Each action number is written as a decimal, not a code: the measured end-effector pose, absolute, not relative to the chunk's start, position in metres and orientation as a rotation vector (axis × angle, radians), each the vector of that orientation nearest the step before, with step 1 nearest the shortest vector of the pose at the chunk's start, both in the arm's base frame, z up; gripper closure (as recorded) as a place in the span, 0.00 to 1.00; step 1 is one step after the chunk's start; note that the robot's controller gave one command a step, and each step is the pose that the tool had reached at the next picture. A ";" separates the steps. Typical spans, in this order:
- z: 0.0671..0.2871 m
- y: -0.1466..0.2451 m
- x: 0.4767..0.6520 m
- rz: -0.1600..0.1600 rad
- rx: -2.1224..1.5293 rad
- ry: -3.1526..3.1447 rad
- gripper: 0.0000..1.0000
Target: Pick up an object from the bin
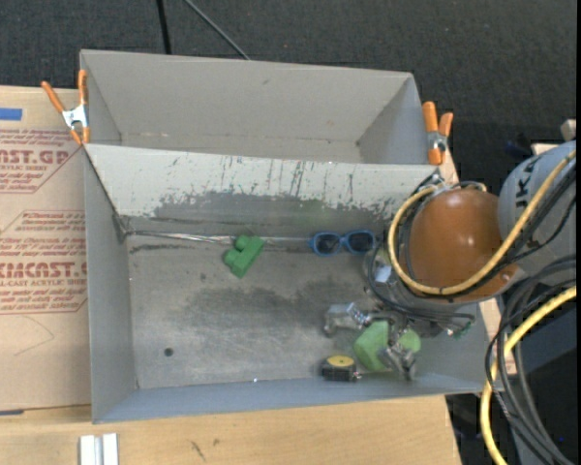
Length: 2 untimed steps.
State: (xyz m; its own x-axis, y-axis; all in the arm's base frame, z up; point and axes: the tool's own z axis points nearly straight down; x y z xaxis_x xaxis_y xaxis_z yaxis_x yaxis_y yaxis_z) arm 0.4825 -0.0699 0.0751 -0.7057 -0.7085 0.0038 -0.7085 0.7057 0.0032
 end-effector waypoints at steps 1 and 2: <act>0.074 -0.066 0.480 0.001 1.328 -2.840 0.00; 0.070 -0.111 0.531 0.005 1.300 -2.867 0.00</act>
Offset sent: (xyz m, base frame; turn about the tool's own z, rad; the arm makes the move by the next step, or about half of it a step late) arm -0.0026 0.0050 -0.0027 -0.0908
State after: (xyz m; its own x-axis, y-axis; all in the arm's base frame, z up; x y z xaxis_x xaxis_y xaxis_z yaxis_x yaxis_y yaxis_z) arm 0.5310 -0.1107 0.0700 -0.6587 -0.7524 -0.0041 -0.7524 0.6587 -0.0056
